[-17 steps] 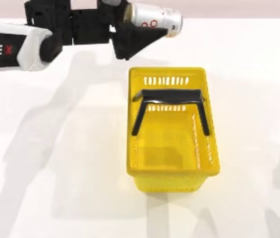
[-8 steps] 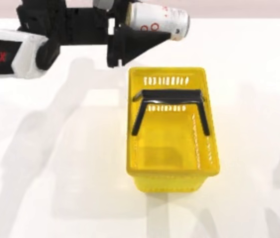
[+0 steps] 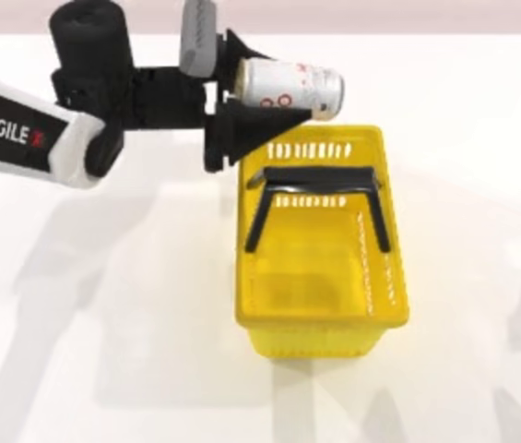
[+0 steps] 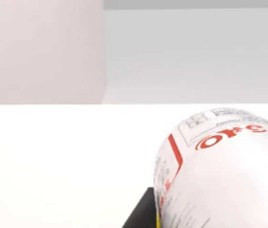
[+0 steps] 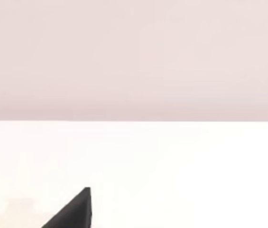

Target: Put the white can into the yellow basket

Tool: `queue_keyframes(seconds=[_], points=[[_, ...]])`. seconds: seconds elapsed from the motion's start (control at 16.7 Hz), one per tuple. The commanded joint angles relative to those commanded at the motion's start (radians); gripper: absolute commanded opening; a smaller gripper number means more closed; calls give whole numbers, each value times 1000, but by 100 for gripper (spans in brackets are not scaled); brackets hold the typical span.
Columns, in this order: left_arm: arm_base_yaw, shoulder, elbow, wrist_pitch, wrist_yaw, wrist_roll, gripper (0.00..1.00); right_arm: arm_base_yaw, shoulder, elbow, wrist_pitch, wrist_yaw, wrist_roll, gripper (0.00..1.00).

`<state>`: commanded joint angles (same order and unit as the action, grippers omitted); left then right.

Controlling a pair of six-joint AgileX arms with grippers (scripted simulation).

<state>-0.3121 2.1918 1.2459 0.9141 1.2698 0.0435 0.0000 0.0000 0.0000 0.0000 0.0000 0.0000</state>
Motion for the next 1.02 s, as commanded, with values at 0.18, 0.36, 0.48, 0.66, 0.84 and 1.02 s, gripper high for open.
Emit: queue_keyframes(seconds=[0.18, 0.36, 0.48, 0.66, 0.84, 1.02], points=[[8, 72, -34, 103, -2, -2, 0, 0, 0, 0, 0, 0, 0, 100], [10, 85, -41, 118, -3, -2, 0, 0, 0, 0, 0, 0, 0, 100], [10, 85, -41, 118, -3, -2, 0, 0, 0, 0, 0, 0, 0, 100], [10, 85, -41, 118, -3, -2, 23, 0, 0, 0, 0, 0, 0, 100], [10, 85, -41, 118, -3, -2, 45, 0, 0, 0, 0, 0, 0, 100], [10, 85, -41, 118, -3, -2, 68, 0, 0, 0, 0, 0, 0, 100]])
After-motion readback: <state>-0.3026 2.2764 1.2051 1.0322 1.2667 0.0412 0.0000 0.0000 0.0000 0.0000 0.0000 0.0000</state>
